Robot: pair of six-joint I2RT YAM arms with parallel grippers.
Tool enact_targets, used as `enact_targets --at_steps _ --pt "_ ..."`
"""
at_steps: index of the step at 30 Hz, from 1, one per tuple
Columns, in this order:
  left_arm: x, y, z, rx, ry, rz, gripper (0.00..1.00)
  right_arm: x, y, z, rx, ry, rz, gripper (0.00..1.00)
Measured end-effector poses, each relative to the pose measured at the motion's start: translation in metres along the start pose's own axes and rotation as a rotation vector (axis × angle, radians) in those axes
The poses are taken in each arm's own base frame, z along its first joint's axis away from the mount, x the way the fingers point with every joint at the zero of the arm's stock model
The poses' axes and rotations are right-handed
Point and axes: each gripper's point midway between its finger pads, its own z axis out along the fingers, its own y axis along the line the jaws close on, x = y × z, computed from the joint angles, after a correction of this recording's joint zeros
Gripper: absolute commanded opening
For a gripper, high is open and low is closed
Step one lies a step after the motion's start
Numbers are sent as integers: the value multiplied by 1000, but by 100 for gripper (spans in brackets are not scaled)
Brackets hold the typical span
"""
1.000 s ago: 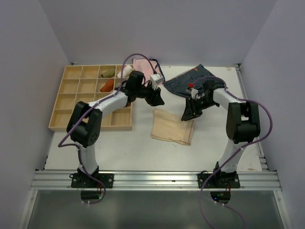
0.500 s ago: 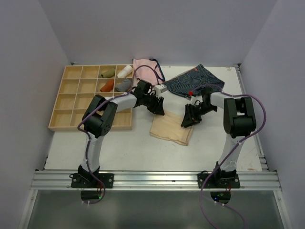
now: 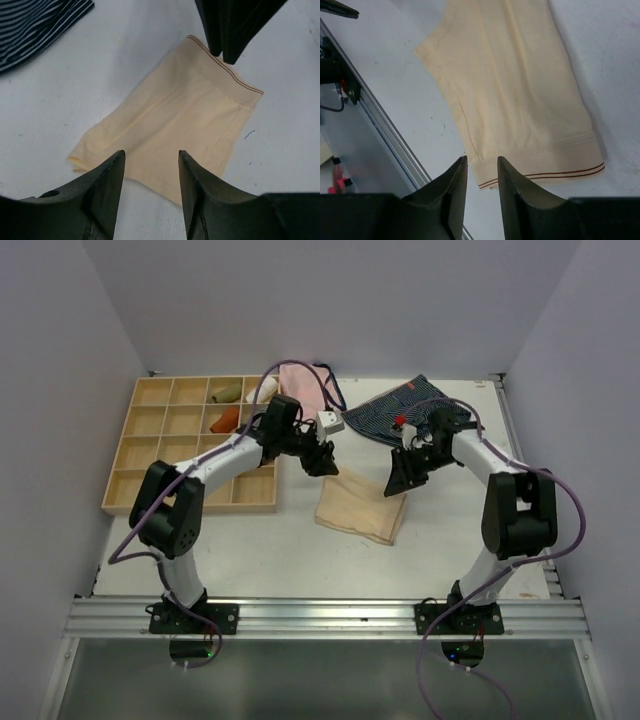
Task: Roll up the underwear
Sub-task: Fold the underwear
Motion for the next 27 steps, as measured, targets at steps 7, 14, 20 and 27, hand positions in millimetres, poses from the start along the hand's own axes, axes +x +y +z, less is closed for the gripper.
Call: enact_targets --at_steps 7,14,20,27 --pt "11 -45 -9 32 47 320 50 27 18 11 51 123 -140 21" --pt "84 -40 -8 11 211 370 50 67 -28 42 112 329 23 17" --pt "105 -49 1 24 264 466 50 41 -37 41 121 370 -41 17" --pt "115 -66 1 49 293 602 50 22 -36 33 135 320 -180 20"
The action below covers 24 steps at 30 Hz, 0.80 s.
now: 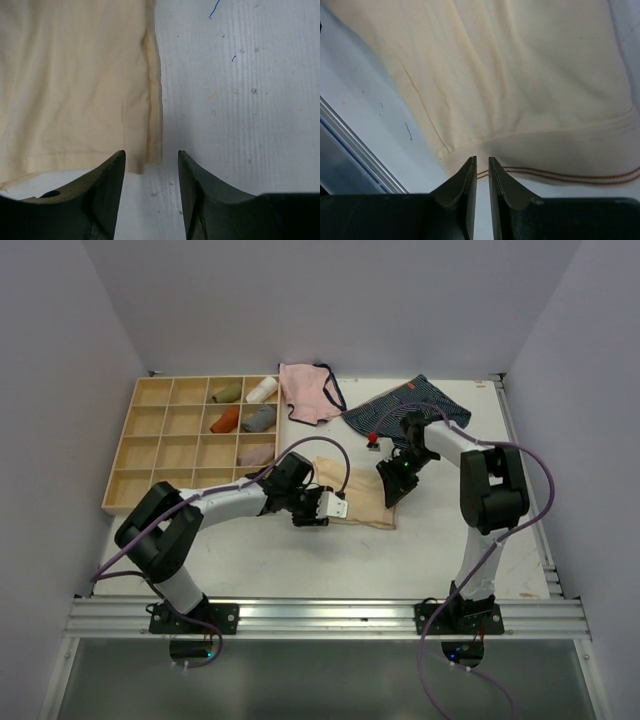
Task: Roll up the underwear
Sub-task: Fold the underwear
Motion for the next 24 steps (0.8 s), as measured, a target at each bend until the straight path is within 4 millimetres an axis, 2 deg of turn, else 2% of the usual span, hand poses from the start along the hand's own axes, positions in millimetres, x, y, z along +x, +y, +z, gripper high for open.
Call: enact_targets --at_steps 3,6,9,13,18,23,24 --pt "-3 1 2 -9 5 37 50 0 6 -13 37 -39 -26 20" --pt "-5 3 4 -21 7 55 49 -6 2 -22 90 -75 -54 20" --pt "-2 4 6 -22 16 54 46 -5 -8 -15 113 -64 -46 19" --pt "2 4 12 -5 30 56 43 6 -15 4 94 -16 -15 19" --pt "9 -1 15 24 48 72 37 8 -13 6 83 -13 -14 21" --pt "11 -4 15 39 57 97 30 13 -4 5 83 -12 -42 31" --pt "12 -5 15 42 59 99 29 15 -3 4 87 -18 -56 38"
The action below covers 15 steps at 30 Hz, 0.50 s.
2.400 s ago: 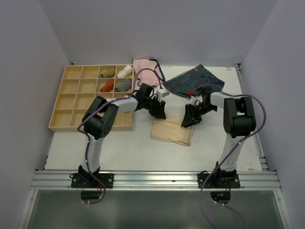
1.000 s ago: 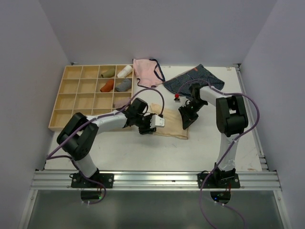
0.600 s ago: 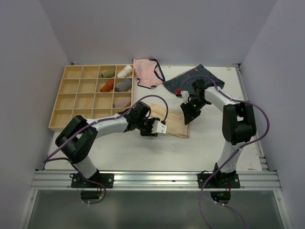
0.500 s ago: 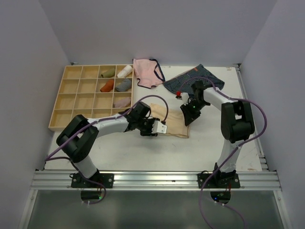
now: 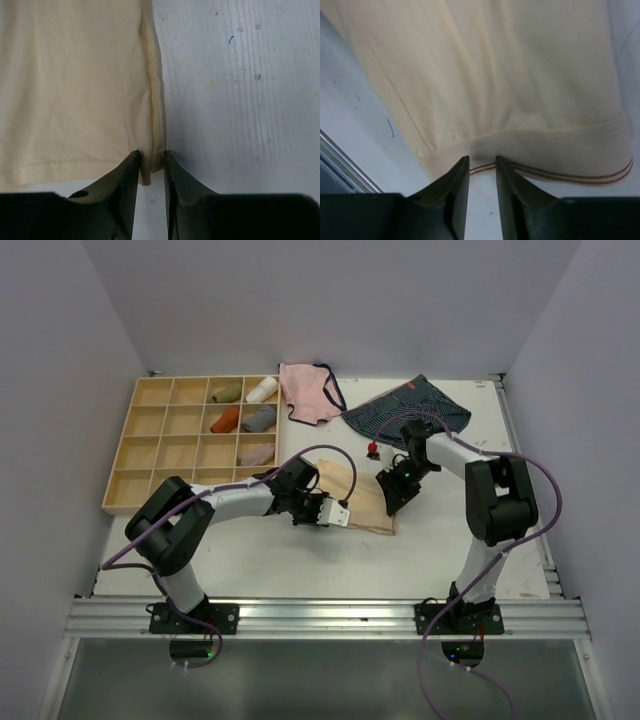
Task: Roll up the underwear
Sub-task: Fold the underwear
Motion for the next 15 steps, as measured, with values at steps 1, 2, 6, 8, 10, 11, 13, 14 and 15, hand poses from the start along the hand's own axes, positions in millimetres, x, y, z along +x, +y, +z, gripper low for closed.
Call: enact_targets --at_steps 1,2,6,8,10,11,13,14,15 --pt "1 -1 0 3 2 -1 28 3 3 -3 7 -12 -21 41" --pt "1 -1 0 6 4 1 27 6 7 -8 16 -28 -47 43" --pt "1 -4 0 14 4 0 26 5 22 -51 109 -176 -234 48" --pt "1 -5 0 19 2 -3 26 -1 29 -76 176 -266 -366 51" --pt "0 -7 0 28 -3 -7 30 -5 35 -90 229 -329 -491 56" --pt "0 -8 0 32 -6 -13 31 -3 37 -91 242 -342 -545 58" --pt "-1 -9 1 38 -14 -18 34 7 38 -82 254 -338 -639 61" --pt "-2 -10 1 42 -18 -21 35 14 38 -74 249 -325 -668 62" --pt "-3 -11 1 45 -21 -25 36 23 38 -63 243 -307 -706 63"
